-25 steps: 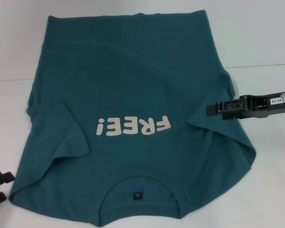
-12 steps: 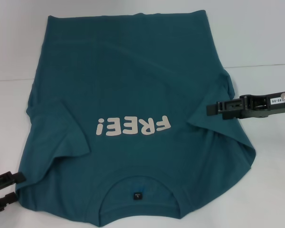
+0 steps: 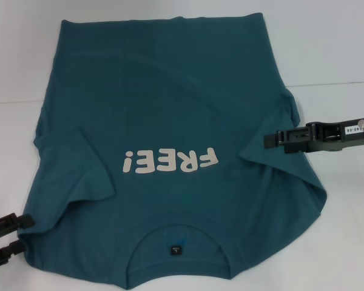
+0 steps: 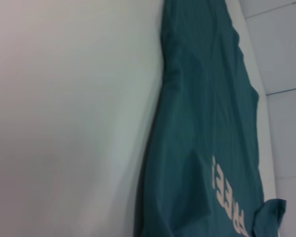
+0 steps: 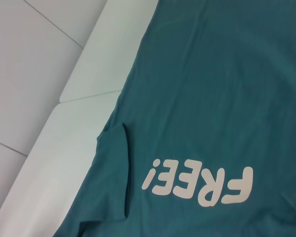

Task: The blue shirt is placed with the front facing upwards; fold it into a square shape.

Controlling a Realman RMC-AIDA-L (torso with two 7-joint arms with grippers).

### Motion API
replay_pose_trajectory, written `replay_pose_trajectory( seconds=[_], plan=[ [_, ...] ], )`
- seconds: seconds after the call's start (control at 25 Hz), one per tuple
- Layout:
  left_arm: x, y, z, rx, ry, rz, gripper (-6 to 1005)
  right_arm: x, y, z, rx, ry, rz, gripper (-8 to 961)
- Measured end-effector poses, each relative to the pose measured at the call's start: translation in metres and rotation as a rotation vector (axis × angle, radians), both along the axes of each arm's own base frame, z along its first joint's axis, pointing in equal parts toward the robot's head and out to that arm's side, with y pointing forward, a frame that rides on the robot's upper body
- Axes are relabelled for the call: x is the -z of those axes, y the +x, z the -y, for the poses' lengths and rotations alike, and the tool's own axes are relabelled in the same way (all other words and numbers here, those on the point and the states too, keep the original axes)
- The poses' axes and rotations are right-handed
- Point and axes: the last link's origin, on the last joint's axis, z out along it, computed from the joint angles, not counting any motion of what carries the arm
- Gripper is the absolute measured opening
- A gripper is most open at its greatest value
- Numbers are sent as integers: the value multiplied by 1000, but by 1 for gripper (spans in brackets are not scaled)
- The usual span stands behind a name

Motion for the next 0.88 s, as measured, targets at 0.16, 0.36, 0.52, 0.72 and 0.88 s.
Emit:
replay_pose_trajectory(
  seconds=[0.16, 0.36, 0.52, 0.72, 0.88],
  plan=[
    [-1, -4, 2, -14, 2, -9, 760, 0, 2, 0, 5, 5, 2, 840],
    [-2, -6, 5, -22, 5, -14, 760, -1, 3, -1, 7, 8, 4, 840],
    [-7, -11, 7, -46, 26, -27, 760, -1, 3, -1, 8, 10, 5, 840],
    [-9, -17, 9, -82, 51, -25, 760, -1, 4, -1, 14, 10, 4, 841],
    [-8, -18, 8, -92, 56, -33, 760, -1, 5, -1, 18, 12, 5, 841]
  ],
)
